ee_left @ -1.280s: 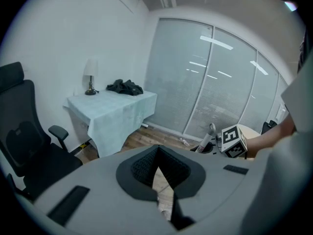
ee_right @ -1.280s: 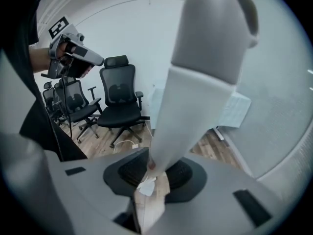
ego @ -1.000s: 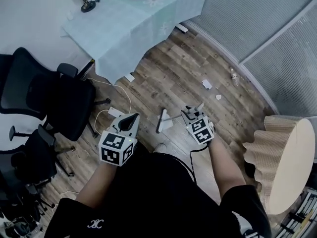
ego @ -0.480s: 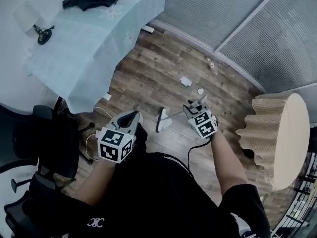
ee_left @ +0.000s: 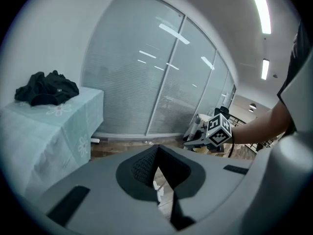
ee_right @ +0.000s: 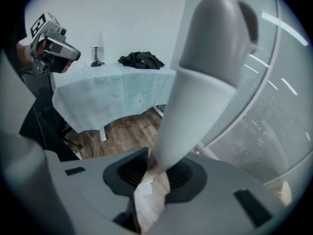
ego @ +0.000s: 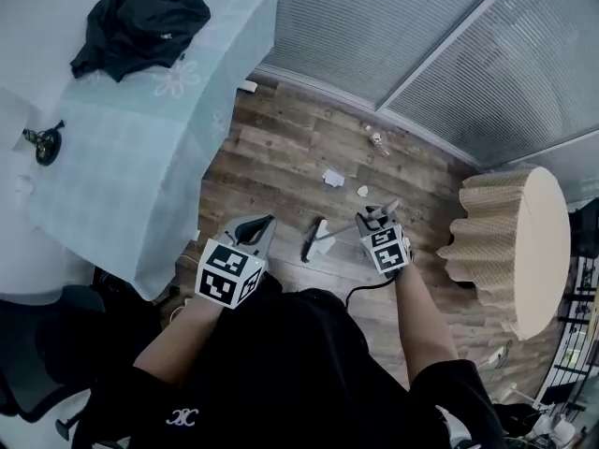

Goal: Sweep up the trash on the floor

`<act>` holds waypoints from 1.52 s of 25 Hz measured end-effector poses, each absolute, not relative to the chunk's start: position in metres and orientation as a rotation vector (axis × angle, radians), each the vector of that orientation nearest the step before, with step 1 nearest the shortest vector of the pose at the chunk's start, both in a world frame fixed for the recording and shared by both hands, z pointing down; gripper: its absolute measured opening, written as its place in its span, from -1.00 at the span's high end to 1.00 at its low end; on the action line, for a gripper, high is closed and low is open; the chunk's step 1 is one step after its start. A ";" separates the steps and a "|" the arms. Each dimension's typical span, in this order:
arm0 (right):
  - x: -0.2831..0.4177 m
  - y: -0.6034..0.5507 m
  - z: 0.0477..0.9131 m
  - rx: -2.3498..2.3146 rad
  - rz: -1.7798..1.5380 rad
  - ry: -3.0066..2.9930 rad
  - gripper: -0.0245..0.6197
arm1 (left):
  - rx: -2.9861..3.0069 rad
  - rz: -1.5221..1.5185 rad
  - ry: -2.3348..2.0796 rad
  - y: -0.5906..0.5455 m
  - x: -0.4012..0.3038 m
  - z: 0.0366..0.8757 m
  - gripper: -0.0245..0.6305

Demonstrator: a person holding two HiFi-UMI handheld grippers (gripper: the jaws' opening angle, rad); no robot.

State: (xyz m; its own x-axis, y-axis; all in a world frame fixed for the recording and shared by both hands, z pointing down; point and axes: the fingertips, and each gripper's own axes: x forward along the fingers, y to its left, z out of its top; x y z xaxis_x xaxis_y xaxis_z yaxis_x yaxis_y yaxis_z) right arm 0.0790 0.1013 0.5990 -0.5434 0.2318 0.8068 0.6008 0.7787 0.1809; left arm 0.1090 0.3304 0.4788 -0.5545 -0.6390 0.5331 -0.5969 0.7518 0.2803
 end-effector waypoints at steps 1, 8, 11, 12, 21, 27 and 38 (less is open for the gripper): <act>0.073 0.097 0.599 -0.575 -0.557 -2.144 0.58 | 0.942 -0.087 -2.307 0.331 0.101 0.482 0.94; 0.033 0.081 0.585 -0.412 -0.518 -2.213 0.59 | 0.984 -0.030 -2.274 0.349 0.066 0.493 0.94; 0.009 0.073 0.570 -0.364 -0.522 -2.266 0.59 | 0.952 -0.060 -2.261 0.358 0.060 0.500 0.94; -0.001 0.071 0.564 -0.353 -0.524 -2.286 0.60 | 0.946 -0.065 -2.258 0.359 0.058 0.500 0.94; -0.107 0.055 0.538 -0.285 -0.495 -2.401 0.60 | 0.922 -0.055 -2.247 0.349 0.006 0.506 0.94; -0.169 0.025 0.560 -0.198 -0.354 -2.443 0.60 | 0.921 -0.015 -2.213 0.320 -0.049 0.501 0.94; -0.154 -0.093 0.603 0.226 -0.030 -2.459 0.60 | 1.139 0.153 -2.044 0.197 -0.142 0.507 0.94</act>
State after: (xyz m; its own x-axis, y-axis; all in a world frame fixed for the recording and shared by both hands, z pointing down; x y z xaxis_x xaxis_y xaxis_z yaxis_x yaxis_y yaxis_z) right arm -0.1540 -0.0929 0.6027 -0.7676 -0.1704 0.6179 -0.1551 0.9847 0.0789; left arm -0.1415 0.1973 0.5069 -0.2983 -0.6726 0.6772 -0.7661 0.5919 0.2505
